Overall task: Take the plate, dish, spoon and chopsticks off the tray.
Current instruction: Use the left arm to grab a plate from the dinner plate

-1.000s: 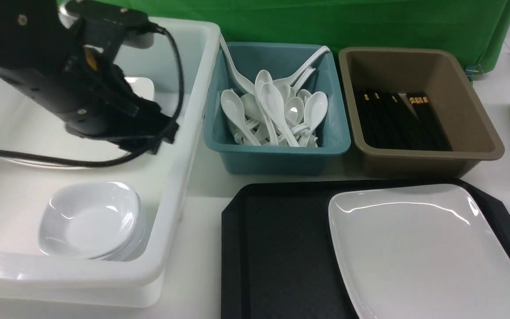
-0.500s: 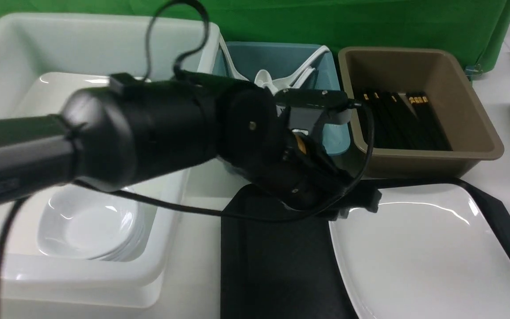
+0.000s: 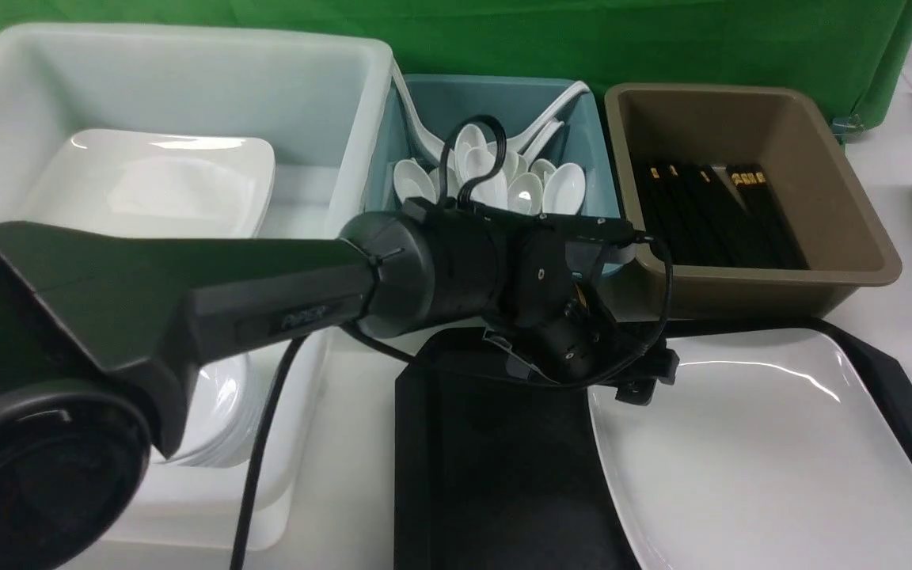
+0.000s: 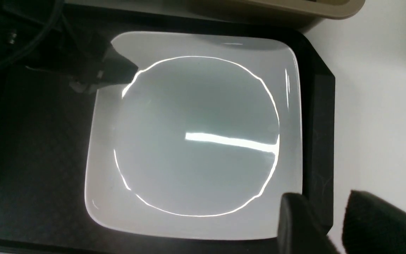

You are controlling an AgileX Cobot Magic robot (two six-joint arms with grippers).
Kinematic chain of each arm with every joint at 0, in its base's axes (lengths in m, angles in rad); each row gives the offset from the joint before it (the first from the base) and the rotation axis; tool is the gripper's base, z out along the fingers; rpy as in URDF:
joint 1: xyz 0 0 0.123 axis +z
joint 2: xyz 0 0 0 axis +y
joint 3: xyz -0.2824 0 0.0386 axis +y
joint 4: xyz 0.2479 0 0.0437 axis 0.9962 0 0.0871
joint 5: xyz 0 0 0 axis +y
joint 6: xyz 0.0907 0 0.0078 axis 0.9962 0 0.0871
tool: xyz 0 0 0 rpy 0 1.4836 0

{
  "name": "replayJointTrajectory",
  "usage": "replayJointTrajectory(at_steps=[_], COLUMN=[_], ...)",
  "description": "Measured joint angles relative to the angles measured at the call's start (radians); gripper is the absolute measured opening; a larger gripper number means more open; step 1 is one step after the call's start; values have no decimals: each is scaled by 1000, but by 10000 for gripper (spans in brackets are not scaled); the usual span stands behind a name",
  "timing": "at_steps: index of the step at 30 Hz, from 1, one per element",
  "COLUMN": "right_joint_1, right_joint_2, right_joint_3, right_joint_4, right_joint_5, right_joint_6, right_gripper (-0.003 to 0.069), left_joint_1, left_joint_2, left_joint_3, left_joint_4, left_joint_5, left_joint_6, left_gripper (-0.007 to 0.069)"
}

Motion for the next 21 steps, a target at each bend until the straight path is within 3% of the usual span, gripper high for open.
replayJointTrajectory(at_steps=[10,15,19,21], right_joint_1=[0,0,0,0], right_joint_2=[0,0,0,0], right_joint_3=[0,0,0,0], right_joint_4=[0,0,0,0], right_joint_5=[-2,-3,-3,-3], right_joint_6=[0,-1,-2,-2], right_gripper=[238,238,238,238], left_joint_1=[1,1,4,6], left_joint_2=[49,62,61,51], left_joint_3=[0,-7,-8,-9], left_joint_4=[-13,-47,-75,-93], left_joint_5=[-93,-101,-83,-61], left_joint_6=[-1,-1,-20,-28], left_gripper=[487,342,153,139])
